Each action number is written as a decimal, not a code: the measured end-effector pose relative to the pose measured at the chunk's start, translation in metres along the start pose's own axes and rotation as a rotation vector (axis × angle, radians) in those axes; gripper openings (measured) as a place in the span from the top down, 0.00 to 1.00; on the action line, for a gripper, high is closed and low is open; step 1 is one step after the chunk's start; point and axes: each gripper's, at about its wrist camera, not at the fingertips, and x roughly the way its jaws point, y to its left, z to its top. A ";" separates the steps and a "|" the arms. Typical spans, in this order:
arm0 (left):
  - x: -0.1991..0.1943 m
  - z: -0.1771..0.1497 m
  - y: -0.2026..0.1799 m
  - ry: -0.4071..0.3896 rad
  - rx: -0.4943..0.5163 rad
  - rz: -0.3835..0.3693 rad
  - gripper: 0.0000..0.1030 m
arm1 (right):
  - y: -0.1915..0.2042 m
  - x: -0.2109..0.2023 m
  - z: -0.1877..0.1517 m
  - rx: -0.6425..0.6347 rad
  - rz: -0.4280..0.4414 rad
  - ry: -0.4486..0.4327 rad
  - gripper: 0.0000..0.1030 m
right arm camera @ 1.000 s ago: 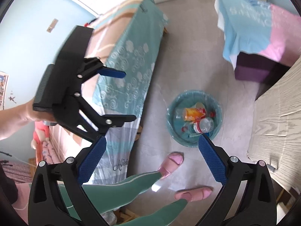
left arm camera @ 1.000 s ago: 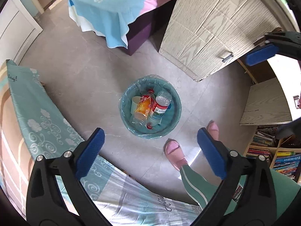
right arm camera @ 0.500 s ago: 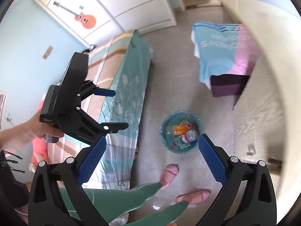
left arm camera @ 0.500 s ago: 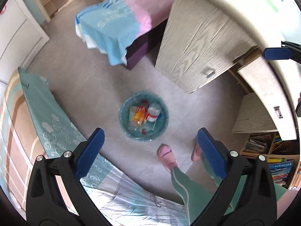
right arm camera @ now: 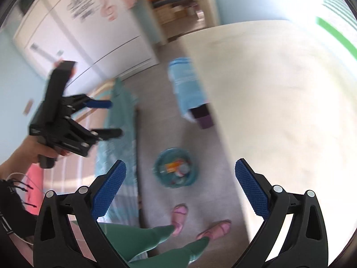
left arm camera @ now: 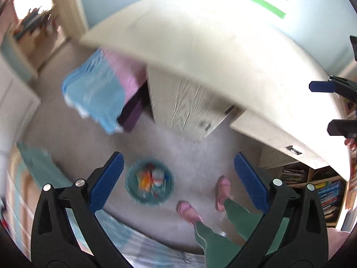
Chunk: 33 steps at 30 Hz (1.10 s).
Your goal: Collect trash
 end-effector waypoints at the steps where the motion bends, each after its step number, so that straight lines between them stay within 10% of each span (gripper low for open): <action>1: -0.001 0.010 -0.010 -0.013 0.029 -0.003 0.06 | -0.010 -0.009 -0.005 0.026 -0.024 -0.013 0.06; 21: 0.034 0.156 -0.279 -0.171 0.444 -0.104 0.06 | -0.188 -0.161 -0.139 0.467 -0.450 -0.202 0.06; 33: 0.046 0.188 -0.387 -0.295 0.454 -0.118 0.06 | -0.243 -0.214 -0.182 0.566 -0.659 -0.254 0.06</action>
